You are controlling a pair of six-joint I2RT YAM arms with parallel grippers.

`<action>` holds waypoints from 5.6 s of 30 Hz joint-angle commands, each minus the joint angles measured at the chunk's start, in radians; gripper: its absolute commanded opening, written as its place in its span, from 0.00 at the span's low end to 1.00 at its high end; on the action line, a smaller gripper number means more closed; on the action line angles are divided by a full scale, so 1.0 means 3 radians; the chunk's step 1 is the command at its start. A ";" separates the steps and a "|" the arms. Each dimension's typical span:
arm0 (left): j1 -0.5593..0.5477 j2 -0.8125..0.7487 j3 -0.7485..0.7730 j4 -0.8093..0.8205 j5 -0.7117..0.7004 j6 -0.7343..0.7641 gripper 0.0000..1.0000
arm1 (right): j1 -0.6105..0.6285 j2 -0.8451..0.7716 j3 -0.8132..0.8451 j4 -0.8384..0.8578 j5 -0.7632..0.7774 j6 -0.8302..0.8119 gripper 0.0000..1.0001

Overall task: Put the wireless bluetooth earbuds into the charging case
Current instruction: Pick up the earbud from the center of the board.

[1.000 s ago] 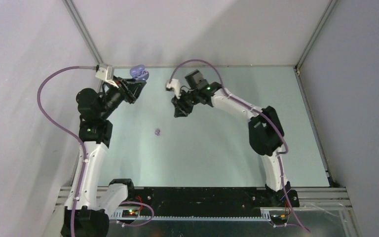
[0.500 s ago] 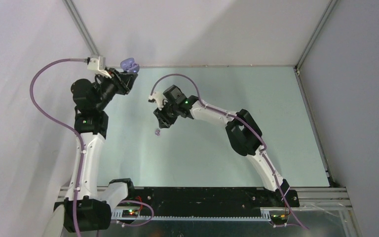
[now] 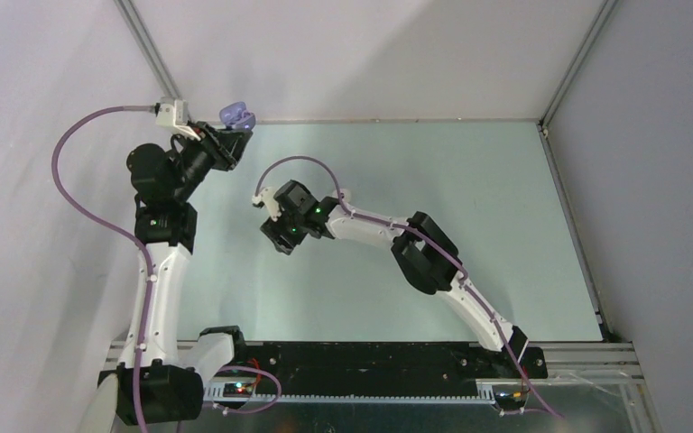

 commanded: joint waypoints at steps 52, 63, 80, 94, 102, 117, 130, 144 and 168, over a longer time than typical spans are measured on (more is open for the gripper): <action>0.0029 -0.0061 -0.0302 0.0531 0.0193 -0.0126 0.00 | -0.0678 -0.0797 -0.1202 0.0326 -0.1557 -0.3907 0.23; 0.0029 -0.0073 -0.0280 0.0421 0.0190 -0.0037 0.00 | -0.0630 -0.0395 -0.0689 -0.0165 -0.1584 -0.4538 0.20; 0.0034 -0.0099 -0.0329 0.0447 0.0186 -0.0040 0.00 | -0.0439 -0.0103 -0.0160 -0.0752 -0.1454 -0.4511 0.10; 0.0034 -0.0137 -0.0362 0.0467 0.0178 -0.0075 0.00 | -0.0483 -0.0291 0.0118 -0.1036 -0.1700 -0.3161 0.16; 0.0033 -0.0131 -0.0366 0.0479 0.0161 -0.0084 0.00 | -0.0488 -0.0679 -0.0733 -0.0837 -0.1507 -0.4352 0.17; 0.0033 -0.0127 -0.0376 0.0452 0.0157 -0.0071 0.00 | -0.0467 -0.0495 -0.0647 -0.0371 -0.1390 -0.4517 0.26; 0.0031 -0.0118 -0.0378 0.0426 0.0159 -0.0060 0.00 | -0.0465 -0.0331 -0.0436 -0.0568 -0.1425 -0.4695 0.23; 0.0033 -0.0120 -0.0381 0.0401 0.0154 -0.0054 0.00 | -0.0448 -0.0172 -0.0318 -0.0553 -0.1367 -0.4854 0.25; 0.0072 -0.0127 -0.0395 0.0432 0.0147 -0.0055 0.00 | -0.0525 -0.0130 0.0300 -0.0952 -0.1478 -0.4581 0.00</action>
